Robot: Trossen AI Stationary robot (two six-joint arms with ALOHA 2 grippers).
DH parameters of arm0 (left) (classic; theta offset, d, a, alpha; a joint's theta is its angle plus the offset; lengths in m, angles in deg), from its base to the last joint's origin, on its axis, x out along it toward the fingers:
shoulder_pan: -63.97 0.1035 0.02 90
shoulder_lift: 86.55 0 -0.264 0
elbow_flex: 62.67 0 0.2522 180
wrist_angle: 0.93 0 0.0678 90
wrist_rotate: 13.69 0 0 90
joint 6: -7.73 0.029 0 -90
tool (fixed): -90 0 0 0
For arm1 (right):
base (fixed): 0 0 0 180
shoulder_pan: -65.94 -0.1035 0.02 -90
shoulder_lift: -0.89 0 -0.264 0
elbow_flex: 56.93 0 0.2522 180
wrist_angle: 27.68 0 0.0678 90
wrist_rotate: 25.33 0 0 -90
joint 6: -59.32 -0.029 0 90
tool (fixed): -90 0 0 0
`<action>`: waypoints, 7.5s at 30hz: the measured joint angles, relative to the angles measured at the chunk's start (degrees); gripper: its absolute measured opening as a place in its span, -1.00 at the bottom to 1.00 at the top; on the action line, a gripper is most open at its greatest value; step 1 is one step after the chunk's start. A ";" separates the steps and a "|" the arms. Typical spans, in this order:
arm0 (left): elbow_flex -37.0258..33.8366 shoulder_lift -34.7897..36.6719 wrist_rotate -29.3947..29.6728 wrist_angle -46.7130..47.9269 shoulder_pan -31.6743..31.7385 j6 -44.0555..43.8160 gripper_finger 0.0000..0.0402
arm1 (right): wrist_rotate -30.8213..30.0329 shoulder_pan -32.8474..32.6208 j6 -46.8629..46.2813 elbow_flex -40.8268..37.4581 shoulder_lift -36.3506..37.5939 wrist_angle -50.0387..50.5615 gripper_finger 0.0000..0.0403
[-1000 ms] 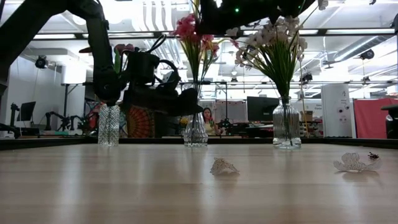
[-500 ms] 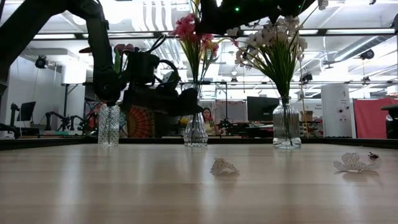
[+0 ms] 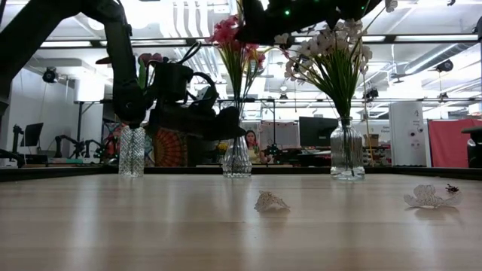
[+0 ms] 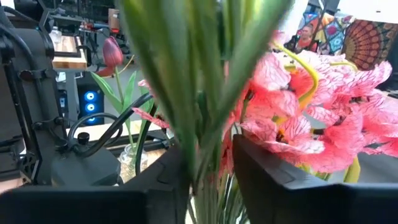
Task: Sort flowers into vase by color
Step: Put the pink flowers into the middle transparent vase
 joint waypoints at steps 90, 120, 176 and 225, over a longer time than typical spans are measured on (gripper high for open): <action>0.00 0.00 -0.08 -0.02 0.00 0.40 -0.40 | -5.92 -0.42 -6.21 22.71 -7.49 36.44 -0.94; 0.00 0.00 -0.07 -0.02 -0.02 0.39 -0.40 | -5.18 -0.52 -4.16 24.52 -5.46 42.76 -0.94; 0.00 0.00 -0.07 -0.02 -0.01 0.42 -0.40 | -1.36 -0.48 -3.89 25.12 -8.23 46.60 -0.67; 0.00 0.00 -0.09 -0.02 -0.02 0.44 -0.40 | -1.51 -0.55 -0.96 25.49 -5.79 38.26 -0.17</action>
